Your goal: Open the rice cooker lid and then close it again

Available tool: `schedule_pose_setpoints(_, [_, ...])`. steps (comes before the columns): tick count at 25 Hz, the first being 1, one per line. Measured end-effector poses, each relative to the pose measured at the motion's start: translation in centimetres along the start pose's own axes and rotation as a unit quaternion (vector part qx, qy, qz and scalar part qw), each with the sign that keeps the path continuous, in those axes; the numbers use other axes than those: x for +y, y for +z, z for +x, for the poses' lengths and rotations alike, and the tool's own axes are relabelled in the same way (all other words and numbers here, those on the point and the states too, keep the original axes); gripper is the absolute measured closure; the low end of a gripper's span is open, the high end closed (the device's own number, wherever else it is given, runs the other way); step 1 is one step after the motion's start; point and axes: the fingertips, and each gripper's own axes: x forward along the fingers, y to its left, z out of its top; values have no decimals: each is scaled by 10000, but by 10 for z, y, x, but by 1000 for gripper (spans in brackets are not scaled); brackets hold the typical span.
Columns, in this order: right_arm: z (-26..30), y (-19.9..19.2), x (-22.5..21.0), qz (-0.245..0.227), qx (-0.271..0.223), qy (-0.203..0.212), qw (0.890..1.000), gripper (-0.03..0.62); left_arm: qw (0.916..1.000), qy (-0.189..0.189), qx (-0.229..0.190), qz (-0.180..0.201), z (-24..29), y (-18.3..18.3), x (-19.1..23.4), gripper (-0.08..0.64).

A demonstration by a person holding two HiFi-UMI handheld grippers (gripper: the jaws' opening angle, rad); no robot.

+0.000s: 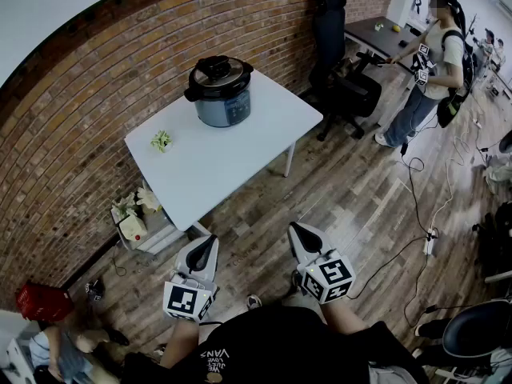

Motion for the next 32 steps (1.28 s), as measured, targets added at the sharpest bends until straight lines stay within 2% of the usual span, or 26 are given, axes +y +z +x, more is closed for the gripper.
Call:
schedule_pose_setpoints(3, [-2,-2,-3,13,9,49,10000,588,9999,45,-91,-68,3,1,-4,558])
schedule_pose_setpoints(7, [1,3,-3,218,-110,360,9991,586,9991,-97,-213,-340,10,3,-10,550])
schedule_pose_setpoints(8, [2,5,-5,274,-169,412,9986,586,9989,-114,-185,-416,13,3,-12,530])
schedule_pose_setpoints(9, [3,7,-8,330,-206,433,9983,586,9987,-105,-155,-469,16,1,-13,478])
schedule_pose_setpoints(10, [5,9,-14,384,-221,427,9981,553,9986,-71,-138,-512,20,0,-14,405])
schedule_pose_setpoints(11, [8,11,-19,428,-225,407,9980,480,9984,-25,-138,-554,24,0,-14,371])
schedule_pose_setpoints(12, [10,13,-25,454,-229,394,9979,376,9981,19,-148,-596,28,1,-14,357])
schedule_pose_setpoints(13, [13,16,-30,463,-236,402,9978,318,9979,57,-158,-625,32,2,-14,340])
schedule_pose_setpoints(15, [16,21,-41,462,-255,484,9974,280,9978,140,-156,-632,42,3,-16,313])
schedule_pose_setpoints(19, [22,31,-68,466,-238,704,9961,250,9970,414,-168,-625,63,8,-23,287])
schedule_pose_setpoints(27, [33,51,-126,325,-47,1306,9909,245,9922,1079,-186,-592,107,18,-45,284])
schedule_pose_setpoints(32, [45,58,-149,343,-10,1513,9879,245,9903,1297,-87,-501,121,19,-54,284])
